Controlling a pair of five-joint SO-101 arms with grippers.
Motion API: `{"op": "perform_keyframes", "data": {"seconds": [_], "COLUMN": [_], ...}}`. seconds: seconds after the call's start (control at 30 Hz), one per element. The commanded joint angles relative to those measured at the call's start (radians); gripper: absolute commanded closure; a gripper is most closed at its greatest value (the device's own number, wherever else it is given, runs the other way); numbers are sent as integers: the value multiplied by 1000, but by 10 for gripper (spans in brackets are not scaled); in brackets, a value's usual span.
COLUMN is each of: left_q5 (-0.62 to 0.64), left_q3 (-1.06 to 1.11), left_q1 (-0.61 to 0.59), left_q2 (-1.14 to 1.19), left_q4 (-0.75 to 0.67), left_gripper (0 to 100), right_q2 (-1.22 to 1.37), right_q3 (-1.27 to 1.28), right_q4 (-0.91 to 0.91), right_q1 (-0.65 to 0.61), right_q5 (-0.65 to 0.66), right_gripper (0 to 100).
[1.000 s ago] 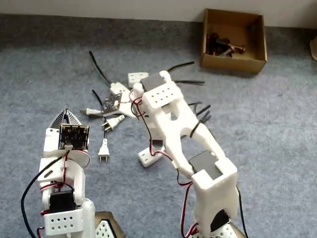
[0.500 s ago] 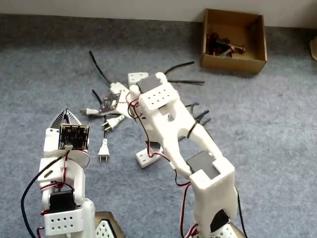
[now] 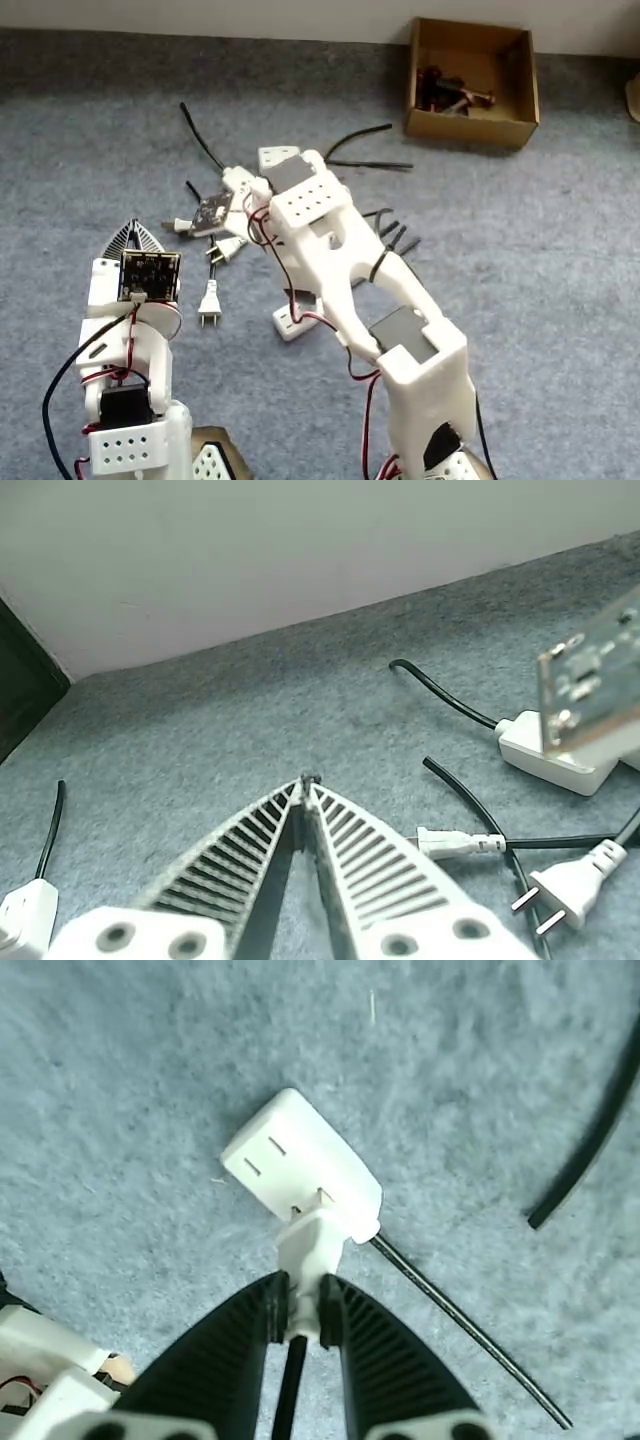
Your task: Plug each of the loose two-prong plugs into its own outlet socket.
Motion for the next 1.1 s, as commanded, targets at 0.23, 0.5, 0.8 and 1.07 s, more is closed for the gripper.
{"op": "perform_keyframes", "data": {"seconds": [0.23,0.5,0.8,1.07], "left_q5": [11,11,11,11], "left_q3": [19,19,19,19], "left_q1": [-12,-12,-13,-27], "left_q2": [-10,-10,-10,-10], "left_q4": [-2,-2,-2,-2], "left_gripper": [993,993,993,993], "right_q2": [2,36,143,150], "right_q3": [-16,-16,-25,-18], "right_q4": [-58,-62,-64,-110], "right_q1": [-58,-76,-108,-110], "right_q5": [-46,-72,-75,-94], "right_gripper": [993,993,993,993]}}
